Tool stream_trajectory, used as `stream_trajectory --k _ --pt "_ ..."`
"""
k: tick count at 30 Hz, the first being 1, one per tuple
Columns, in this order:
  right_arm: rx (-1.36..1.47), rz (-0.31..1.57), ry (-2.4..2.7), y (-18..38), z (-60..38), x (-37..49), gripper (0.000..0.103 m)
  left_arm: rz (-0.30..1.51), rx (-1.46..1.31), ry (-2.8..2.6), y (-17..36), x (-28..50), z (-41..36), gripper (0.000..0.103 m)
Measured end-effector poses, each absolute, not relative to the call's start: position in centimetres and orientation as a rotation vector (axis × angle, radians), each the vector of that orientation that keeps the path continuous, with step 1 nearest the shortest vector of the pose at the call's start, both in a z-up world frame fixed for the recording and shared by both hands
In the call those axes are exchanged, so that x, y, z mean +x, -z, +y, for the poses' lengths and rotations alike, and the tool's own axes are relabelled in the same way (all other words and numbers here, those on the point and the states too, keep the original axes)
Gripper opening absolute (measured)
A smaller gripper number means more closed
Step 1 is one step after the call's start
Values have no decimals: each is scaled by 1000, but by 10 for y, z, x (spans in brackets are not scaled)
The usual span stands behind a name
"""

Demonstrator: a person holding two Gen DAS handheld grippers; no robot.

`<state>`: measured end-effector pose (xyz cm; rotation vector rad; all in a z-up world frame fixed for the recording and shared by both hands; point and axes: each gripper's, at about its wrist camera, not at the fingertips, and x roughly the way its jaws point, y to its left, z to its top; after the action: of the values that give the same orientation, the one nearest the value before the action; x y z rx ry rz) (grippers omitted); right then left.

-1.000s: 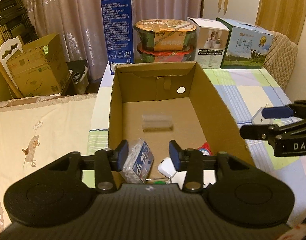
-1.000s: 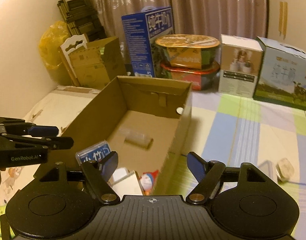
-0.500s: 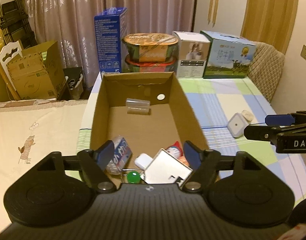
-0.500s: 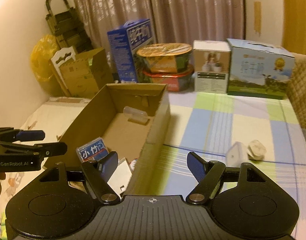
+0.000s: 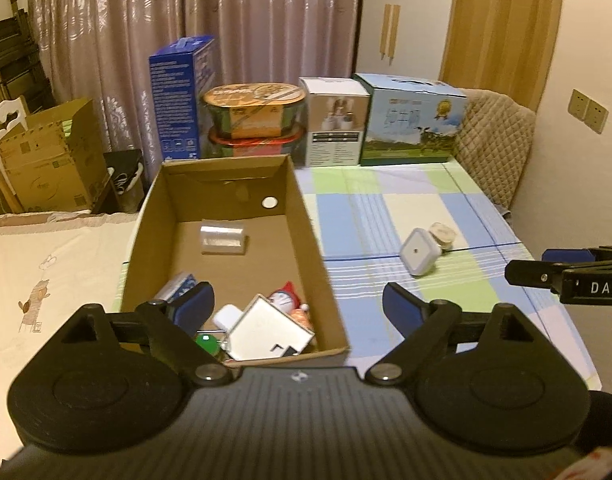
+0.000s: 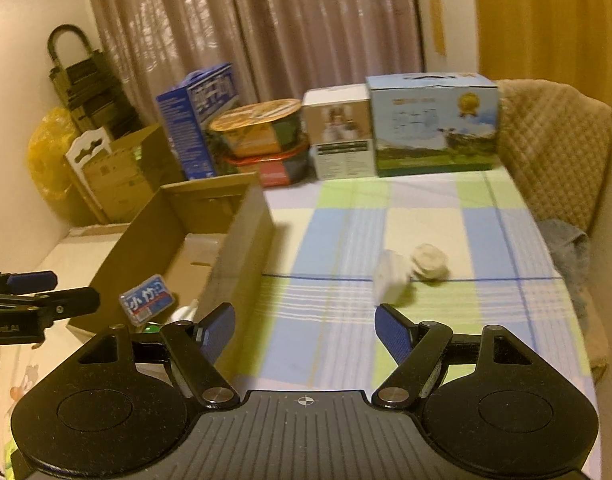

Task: Organize rigid objects
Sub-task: 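Move both tools back toward the white plug and night-light on the table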

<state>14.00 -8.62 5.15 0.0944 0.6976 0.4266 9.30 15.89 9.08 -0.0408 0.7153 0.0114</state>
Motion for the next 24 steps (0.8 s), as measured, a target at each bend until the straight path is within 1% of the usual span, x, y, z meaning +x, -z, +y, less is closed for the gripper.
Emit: stream_trajectory --k 7,14,24 --pt "122 684 -359 -50 -126 129 75 712 -28 22 -90 91 131 93" --pt "149 691 -278 -43 -166 122 75 698 -21 52 -85 91 104 99" --pt "170 697 -199 -35 -208 116 75 707 -2 119 -76 104 64 102"
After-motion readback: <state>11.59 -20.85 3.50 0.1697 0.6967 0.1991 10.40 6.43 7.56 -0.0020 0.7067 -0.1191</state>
